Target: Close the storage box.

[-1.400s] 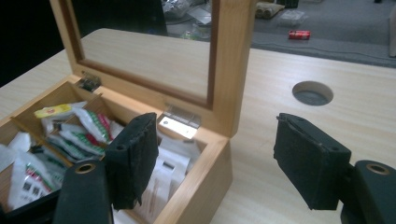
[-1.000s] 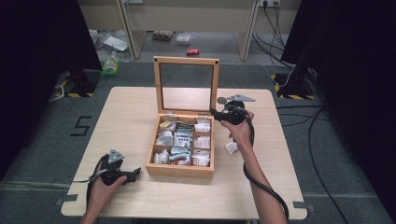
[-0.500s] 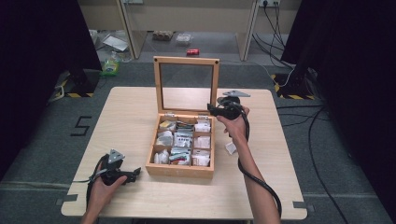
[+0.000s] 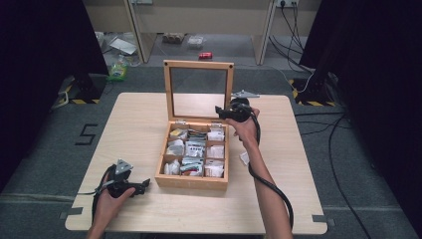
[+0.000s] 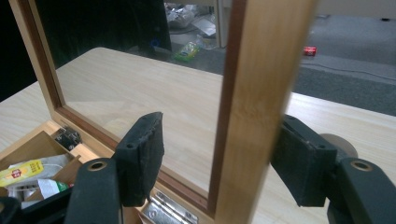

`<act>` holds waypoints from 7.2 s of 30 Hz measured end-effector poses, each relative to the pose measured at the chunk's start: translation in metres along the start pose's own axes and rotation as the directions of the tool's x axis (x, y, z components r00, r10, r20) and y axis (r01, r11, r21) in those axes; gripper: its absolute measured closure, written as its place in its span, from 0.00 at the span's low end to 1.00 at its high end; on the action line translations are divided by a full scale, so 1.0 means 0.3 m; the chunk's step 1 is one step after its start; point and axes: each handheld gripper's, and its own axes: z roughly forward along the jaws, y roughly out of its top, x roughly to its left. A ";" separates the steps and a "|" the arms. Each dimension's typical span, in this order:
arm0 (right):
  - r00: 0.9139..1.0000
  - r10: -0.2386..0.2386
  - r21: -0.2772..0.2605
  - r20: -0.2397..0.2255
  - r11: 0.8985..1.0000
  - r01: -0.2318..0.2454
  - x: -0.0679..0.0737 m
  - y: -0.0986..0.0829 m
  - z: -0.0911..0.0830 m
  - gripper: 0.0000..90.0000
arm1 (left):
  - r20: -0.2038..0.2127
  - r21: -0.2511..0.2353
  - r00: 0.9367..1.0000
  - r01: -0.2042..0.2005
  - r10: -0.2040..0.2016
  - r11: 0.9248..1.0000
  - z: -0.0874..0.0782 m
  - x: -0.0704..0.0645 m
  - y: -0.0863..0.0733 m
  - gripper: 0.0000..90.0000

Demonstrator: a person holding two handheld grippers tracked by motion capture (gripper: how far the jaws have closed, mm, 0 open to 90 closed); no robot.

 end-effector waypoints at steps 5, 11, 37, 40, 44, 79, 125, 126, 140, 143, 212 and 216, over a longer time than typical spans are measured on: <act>1.000 -0.009 0.004 0.007 1.000 0.009 0.002 0.009 0.009 0.44 | -0.001 -0.001 1.000 0.000 0.000 1.000 0.000 0.000 0.000 0.00; 0.999 0.020 -0.030 -0.036 0.999 -0.021 -0.018 0.021 0.005 0.46 | 0.000 -0.001 1.000 0.000 0.000 1.000 0.000 0.000 0.000 0.00; 0.995 -0.052 -0.058 -0.084 0.997 0.047 0.043 -0.024 -0.115 0.47 | 0.000 -0.001 1.000 0.001 -0.001 1.000 0.000 0.000 0.000 0.00; 0.995 -0.061 -0.058 -0.077 0.997 0.057 0.053 -0.033 -0.125 0.47 | 0.000 -0.001 1.000 0.001 -0.001 1.000 0.000 0.000 0.000 0.00; 0.997 -0.055 -0.040 -0.059 0.998 0.052 0.067 -0.035 -0.139 0.46 | -0.001 -0.001 1.000 0.000 0.000 1.000 0.000 0.000 0.000 0.00; 0.996 -0.007 -0.017 -0.090 1.000 0.005 0.110 -0.120 -0.259 0.43 | 0.001 -0.002 1.000 0.002 -0.002 1.000 0.000 0.000 -0.001 0.00; 0.982 -0.069 -0.001 -0.176 0.998 0.070 0.173 -0.259 -0.382 0.41 | 0.000 -0.001 1.000 0.001 -0.001 1.000 -0.001 0.000 -0.001 0.00; 0.981 -0.068 -0.005 -0.180 0.998 0.068 0.173 -0.265 -0.383 0.41 | 0.000 -0.001 1.000 0.001 -0.001 1.000 0.000 0.000 -0.001 0.00; 0.981 -0.102 0.004 -0.165 0.995 0.104 0.180 -0.310 -0.406 0.42 | 0.000 -0.002 1.000 0.001 -0.001 1.000 0.000 -0.001 -0.001 0.00; 0.980 -0.106 0.001 -0.166 0.994 0.108 0.182 -0.316 -0.411 0.42 | 0.000 -0.002 1.000 0.001 -0.001 1.000 0.000 0.000 -0.001 0.00; 0.999 0.039 0.130 0.021 0.991 -0.042 -0.057 -0.485 -0.466 0.36 | 0.001 -0.001 1.000 0.001 -0.001 1.000 -0.001 0.000 -0.001 0.00; 0.999 0.042 0.137 0.023 0.989 -0.045 -0.054 -0.499 -0.476 0.35 | 0.001 -0.001 1.000 0.001 -0.001 1.000 -0.001 0.000 -0.001 0.00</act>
